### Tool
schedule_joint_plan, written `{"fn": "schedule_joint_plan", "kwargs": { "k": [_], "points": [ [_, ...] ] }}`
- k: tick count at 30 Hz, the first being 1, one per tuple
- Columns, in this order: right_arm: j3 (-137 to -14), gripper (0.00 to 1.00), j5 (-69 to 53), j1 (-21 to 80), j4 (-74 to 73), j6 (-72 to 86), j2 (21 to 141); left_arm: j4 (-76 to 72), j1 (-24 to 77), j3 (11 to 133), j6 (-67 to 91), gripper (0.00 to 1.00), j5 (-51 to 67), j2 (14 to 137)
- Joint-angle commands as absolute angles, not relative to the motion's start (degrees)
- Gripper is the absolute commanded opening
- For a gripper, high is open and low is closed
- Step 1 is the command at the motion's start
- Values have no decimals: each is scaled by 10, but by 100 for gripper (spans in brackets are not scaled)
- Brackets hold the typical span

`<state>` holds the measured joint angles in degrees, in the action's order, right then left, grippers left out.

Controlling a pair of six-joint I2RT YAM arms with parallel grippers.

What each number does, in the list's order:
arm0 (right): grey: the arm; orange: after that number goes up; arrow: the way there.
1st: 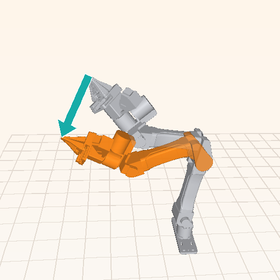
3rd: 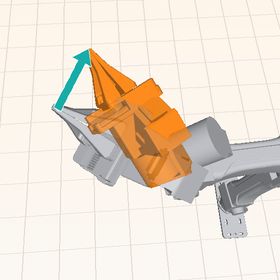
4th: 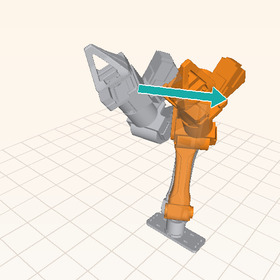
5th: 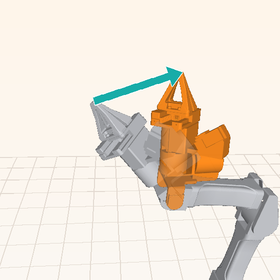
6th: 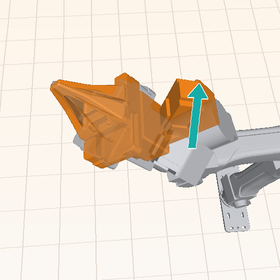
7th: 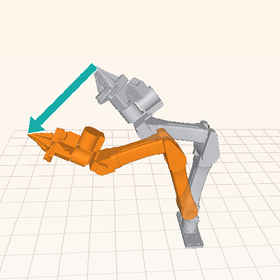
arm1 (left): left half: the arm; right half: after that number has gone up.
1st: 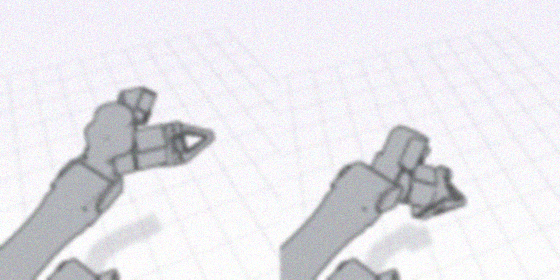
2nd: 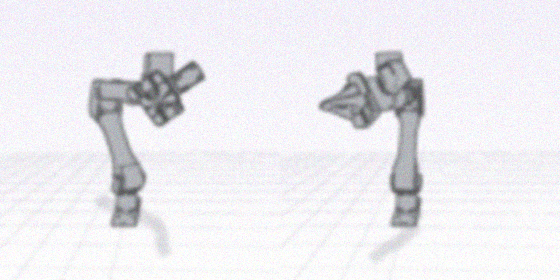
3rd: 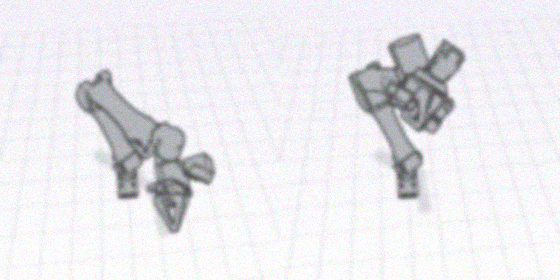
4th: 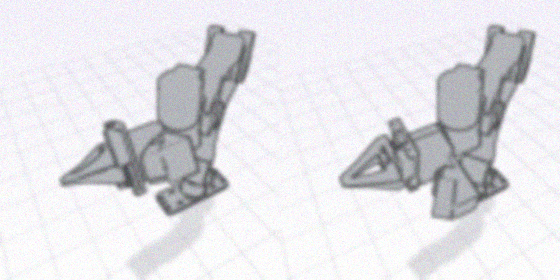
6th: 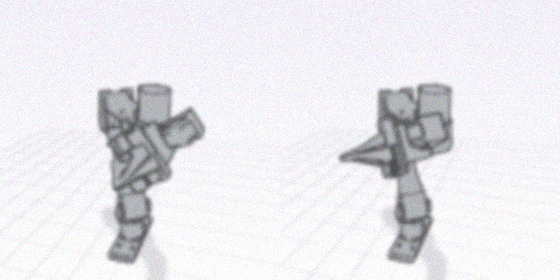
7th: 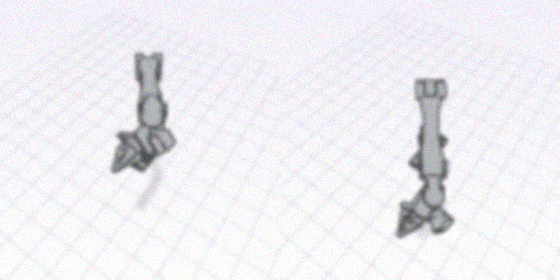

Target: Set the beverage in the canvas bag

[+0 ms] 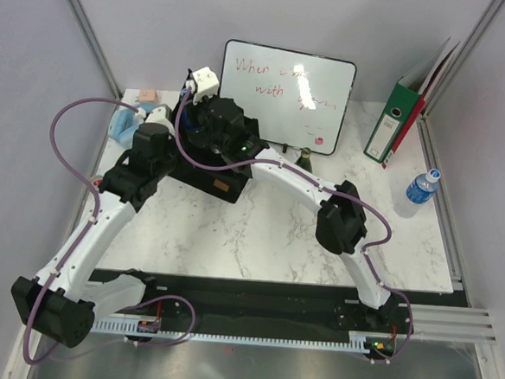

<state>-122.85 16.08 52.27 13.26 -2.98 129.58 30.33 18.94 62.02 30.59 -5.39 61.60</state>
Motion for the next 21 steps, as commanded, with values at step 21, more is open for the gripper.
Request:
{"fn": "schedule_joint_plan", "kwargs": {
  "k": [21],
  "points": [
    [-1049,5,162,515,329,18,1247,312,190,622,310,2,-44,592]
  ]
}}
